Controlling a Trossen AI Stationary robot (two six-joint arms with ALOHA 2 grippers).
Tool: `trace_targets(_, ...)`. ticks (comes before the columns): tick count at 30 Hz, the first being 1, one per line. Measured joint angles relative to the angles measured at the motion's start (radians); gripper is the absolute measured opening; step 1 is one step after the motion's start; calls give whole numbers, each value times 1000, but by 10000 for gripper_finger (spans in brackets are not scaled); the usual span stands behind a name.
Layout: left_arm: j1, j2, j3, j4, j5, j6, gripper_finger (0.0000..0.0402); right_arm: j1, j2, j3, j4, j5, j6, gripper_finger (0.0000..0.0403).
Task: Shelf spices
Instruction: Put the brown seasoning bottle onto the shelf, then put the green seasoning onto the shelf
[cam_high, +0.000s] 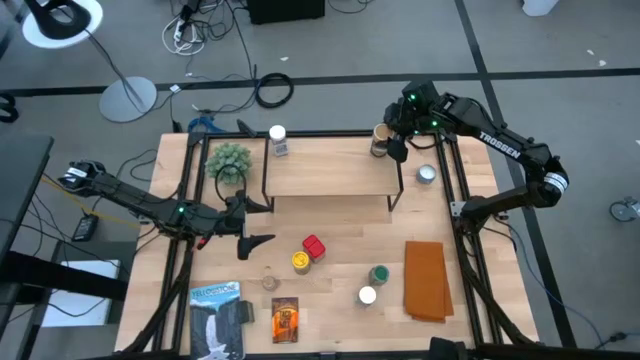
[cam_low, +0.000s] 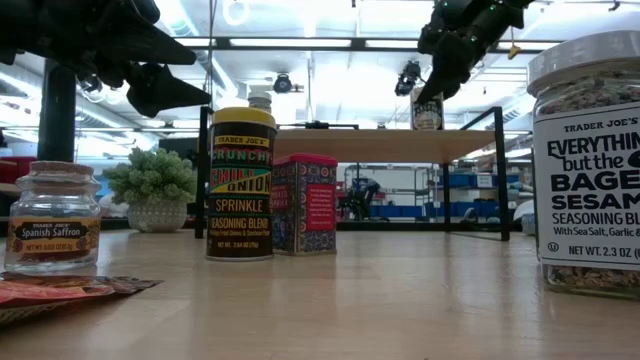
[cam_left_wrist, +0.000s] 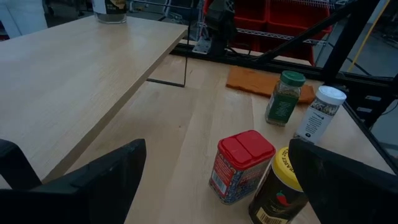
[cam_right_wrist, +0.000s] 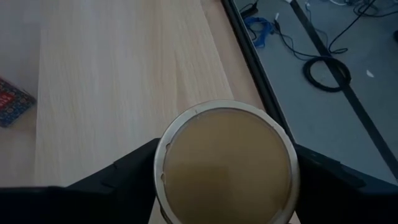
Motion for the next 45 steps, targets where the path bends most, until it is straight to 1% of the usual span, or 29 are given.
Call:
trace_targets(8,0,0,0,0,0,0,399,0,0,0,0,2,-16,327)
trace_targets(18,0,0,0,0,0,0,399,0,0,0,1,-8,-33,396)
trace_targets(25,0,0,0,0,0,0,399,0,-2,0,58,-17,-38,393)
trace_targets(31,0,0,0,0,0,0,399,1,-41,0,121,-9,-58,397)
trace_targets(33,0,0,0,0,0,0,399,3,-64,0,126,-9,-38,394)
trace_targets(38,0,0,0,0,0,0,399,34,-140,0,117,-9,97,392)
trace_targets(43,0,0,0,4,0,0,399,94,-237,0,76,-9,107,393)
trace_targets(45,0,0,0,16,0,0,399,130,-281,0,38,9,112,391)
